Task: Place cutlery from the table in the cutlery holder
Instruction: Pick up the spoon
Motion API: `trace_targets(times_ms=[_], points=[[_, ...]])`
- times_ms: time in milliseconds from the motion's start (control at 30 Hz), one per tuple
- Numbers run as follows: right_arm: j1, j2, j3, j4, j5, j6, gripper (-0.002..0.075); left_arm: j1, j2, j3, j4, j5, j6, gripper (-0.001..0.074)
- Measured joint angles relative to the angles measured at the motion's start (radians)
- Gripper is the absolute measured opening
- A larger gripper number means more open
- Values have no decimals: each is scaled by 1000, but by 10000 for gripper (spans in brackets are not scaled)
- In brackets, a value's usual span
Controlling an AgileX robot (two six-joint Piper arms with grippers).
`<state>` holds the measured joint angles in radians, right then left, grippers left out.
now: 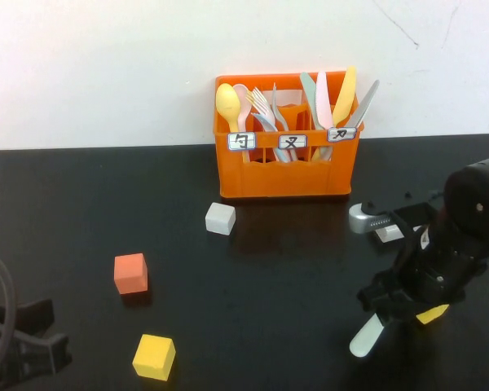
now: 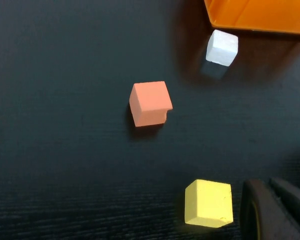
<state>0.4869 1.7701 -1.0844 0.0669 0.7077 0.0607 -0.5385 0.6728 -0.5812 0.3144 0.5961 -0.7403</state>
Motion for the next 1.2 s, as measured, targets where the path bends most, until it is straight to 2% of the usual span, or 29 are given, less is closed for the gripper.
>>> trace_targets(times_ms=[267,600,767,900,1000,1200], points=[[0,58,-55,11,-14,72,409,0,0,0,-2,2,0,-1],[0,129,-141,-76,64,122,409,0,0,0,-2,2,0,-1],[0,141,-145,-78,26,151,409,0,0,0,-2,-5,0,-1],[0,159,-145,-50,-34,137,409,0,0,0,-2,-7,0,-1],[0,163,-145,-11,-82,64,409,0,0,0,-2,-11,0,-1],[0,164,-146,4,-65,19,409,0,0,0,-2,-19,0,-1]])
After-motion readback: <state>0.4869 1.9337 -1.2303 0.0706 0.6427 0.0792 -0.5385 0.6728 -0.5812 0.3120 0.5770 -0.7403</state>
